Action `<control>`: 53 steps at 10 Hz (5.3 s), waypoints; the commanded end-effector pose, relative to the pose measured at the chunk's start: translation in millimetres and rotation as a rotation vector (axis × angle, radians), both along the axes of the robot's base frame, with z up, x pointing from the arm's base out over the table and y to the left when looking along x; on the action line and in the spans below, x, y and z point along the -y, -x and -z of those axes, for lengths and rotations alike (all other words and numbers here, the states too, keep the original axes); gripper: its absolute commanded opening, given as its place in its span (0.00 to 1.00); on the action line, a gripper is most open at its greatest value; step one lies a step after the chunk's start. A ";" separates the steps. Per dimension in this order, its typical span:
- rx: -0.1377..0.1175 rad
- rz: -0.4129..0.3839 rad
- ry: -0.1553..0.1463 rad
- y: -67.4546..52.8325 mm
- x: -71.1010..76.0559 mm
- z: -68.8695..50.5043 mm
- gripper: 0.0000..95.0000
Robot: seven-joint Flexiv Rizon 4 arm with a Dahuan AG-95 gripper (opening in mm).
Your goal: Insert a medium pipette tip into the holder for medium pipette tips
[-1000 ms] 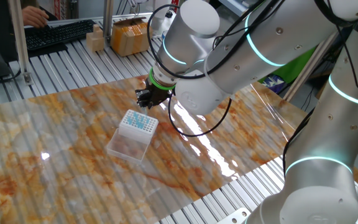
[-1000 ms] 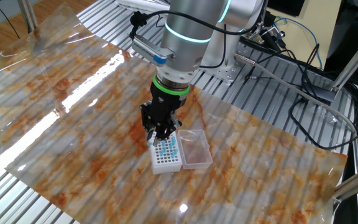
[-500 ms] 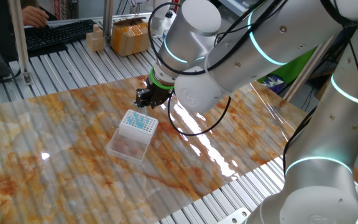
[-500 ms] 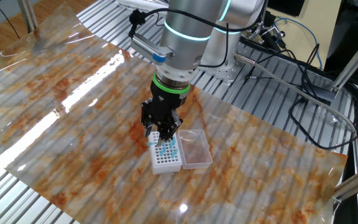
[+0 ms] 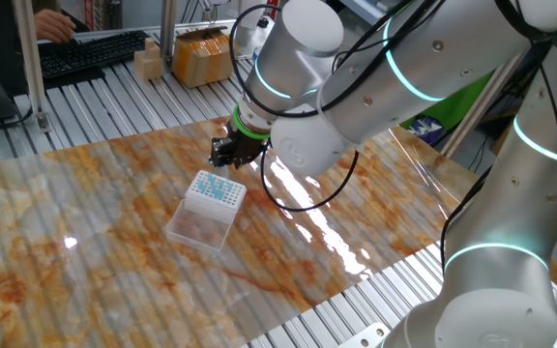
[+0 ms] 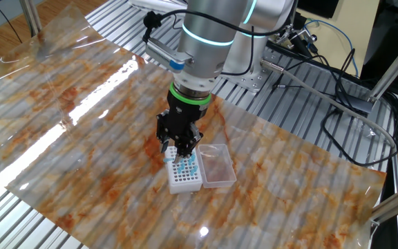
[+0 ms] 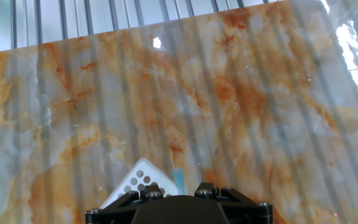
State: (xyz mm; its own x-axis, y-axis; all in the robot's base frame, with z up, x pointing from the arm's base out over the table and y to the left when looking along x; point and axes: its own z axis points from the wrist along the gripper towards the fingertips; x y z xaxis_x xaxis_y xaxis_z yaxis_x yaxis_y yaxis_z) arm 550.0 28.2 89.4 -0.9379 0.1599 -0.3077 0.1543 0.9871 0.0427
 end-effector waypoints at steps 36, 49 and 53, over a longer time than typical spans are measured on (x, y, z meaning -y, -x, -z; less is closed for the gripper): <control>-0.339 0.017 -0.016 -7.7 5.6 1.7 0.00; -0.267 0.009 -0.014 -0.2 0.5 -0.7 0.00; -0.216 0.000 -0.015 1.8 -0.3 -0.7 0.00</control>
